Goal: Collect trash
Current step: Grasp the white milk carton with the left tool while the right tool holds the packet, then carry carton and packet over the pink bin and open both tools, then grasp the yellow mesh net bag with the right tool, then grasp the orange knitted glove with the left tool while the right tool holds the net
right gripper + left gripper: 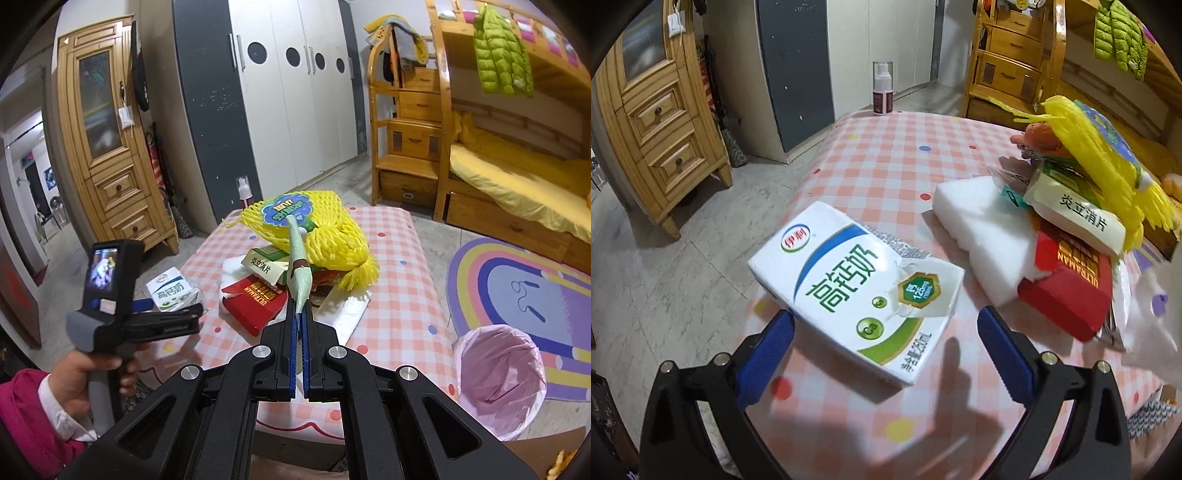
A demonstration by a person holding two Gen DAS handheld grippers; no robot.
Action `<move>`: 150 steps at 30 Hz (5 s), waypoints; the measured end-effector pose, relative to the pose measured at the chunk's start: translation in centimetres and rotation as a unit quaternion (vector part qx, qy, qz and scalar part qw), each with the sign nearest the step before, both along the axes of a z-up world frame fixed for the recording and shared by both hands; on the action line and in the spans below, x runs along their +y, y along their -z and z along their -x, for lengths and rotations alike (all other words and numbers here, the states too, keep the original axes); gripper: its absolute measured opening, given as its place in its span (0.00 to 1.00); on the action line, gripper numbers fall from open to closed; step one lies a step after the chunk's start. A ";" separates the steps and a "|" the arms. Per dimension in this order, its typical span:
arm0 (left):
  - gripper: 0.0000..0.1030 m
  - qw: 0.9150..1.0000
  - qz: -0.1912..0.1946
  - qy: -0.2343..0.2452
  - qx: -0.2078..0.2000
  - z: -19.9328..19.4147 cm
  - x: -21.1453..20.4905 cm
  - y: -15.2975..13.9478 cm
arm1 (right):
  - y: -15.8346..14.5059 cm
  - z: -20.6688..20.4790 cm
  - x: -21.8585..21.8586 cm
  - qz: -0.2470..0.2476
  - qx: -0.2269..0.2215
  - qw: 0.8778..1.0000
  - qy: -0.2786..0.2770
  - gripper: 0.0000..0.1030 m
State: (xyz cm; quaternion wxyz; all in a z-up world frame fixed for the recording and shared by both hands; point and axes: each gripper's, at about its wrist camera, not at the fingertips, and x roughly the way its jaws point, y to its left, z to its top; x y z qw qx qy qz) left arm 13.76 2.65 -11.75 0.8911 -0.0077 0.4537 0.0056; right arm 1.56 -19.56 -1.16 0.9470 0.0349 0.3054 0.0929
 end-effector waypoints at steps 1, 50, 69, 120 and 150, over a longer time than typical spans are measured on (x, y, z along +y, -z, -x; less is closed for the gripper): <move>0.93 1.000 0.003 0.007 -0.005 -0.2 -0.1 0.0 | 0.0 0.0 -0.2 -0.001 0.001 1.000 0.001 0.02; 0.79 0.964 0.085 0.229 -0.105 9.6 -10.7 -10.2 | -3.6 6.2 -11.2 0.000 -0.041 0.988 0.148 0.02; 0.82 0.880 0.106 0.463 -0.003 2.2 -39.7 -1.8 | 9.4 3.2 -27.5 -0.030 0.096 0.949 0.299 0.07; 0.92 0.989 0.016 0.115 -0.090 0.3 -2.2 -7.6 | -0.5 -8.6 1.2 0.059 0.053 0.997 0.014 0.58; 0.93 0.988 0.019 0.122 -0.089 0.7 -4.3 -7.7 | -4.4 -8.6 -2.3 0.083 -0.033 0.995 0.032 0.06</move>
